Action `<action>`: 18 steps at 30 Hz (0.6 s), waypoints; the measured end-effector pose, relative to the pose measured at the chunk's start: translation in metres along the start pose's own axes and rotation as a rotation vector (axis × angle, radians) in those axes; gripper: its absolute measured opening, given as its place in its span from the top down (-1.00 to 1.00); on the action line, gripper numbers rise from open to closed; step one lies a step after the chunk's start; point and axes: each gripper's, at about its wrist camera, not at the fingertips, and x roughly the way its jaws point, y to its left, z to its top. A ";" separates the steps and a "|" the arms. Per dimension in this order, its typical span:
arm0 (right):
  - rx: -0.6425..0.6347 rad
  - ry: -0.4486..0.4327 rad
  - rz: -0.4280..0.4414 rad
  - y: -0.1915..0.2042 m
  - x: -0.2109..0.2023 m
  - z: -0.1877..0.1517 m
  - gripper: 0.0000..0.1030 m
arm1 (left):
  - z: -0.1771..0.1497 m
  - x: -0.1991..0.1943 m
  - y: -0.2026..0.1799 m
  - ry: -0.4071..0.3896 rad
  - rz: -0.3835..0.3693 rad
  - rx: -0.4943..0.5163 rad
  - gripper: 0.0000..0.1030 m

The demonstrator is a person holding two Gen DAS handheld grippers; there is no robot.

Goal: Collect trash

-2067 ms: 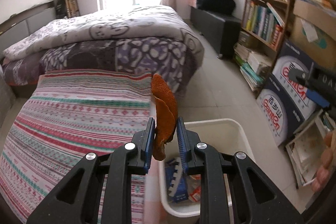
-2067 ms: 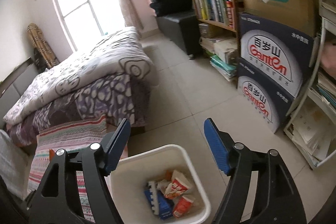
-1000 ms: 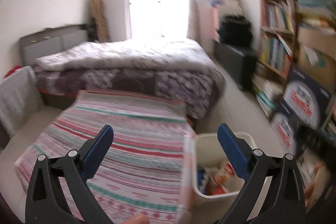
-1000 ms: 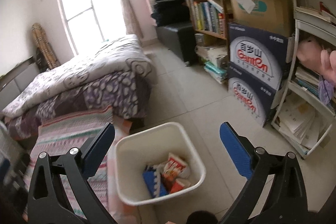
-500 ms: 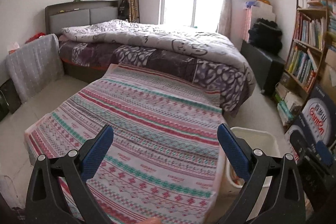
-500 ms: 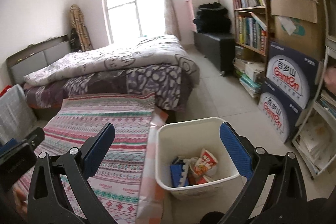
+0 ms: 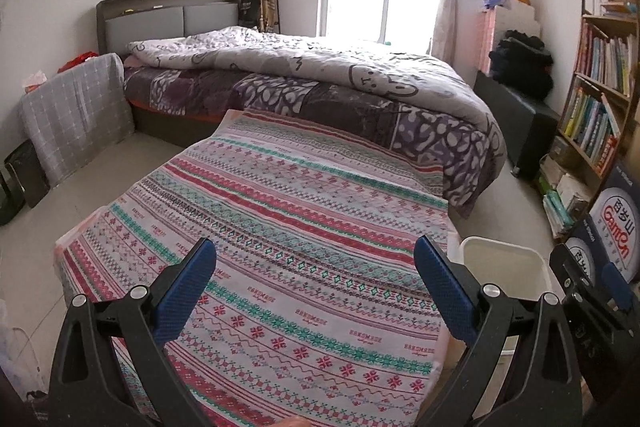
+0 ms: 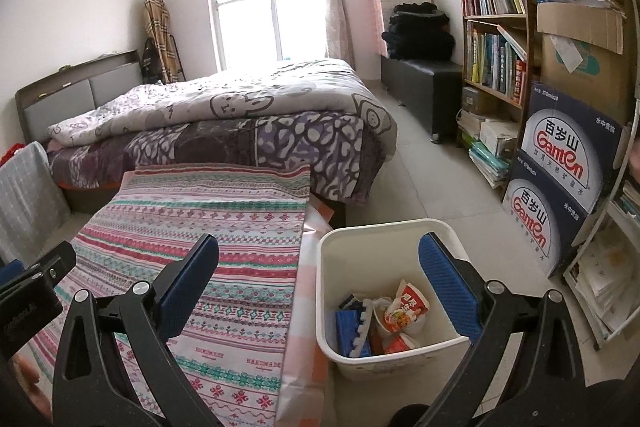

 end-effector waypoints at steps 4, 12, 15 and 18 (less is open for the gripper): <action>-0.004 0.003 0.005 0.002 0.001 0.000 -0.86 | -0.001 0.002 0.000 0.005 0.010 0.007 -0.87; 0.005 0.011 0.005 0.001 0.003 -0.002 -0.86 | -0.003 0.004 -0.001 0.010 0.015 0.014 -0.87; 0.006 0.015 0.005 0.002 0.004 -0.003 -0.86 | -0.003 0.005 -0.001 0.010 0.017 0.015 -0.87; 0.004 0.020 0.009 0.003 0.005 -0.005 -0.86 | -0.003 0.005 0.000 0.014 0.016 0.012 -0.87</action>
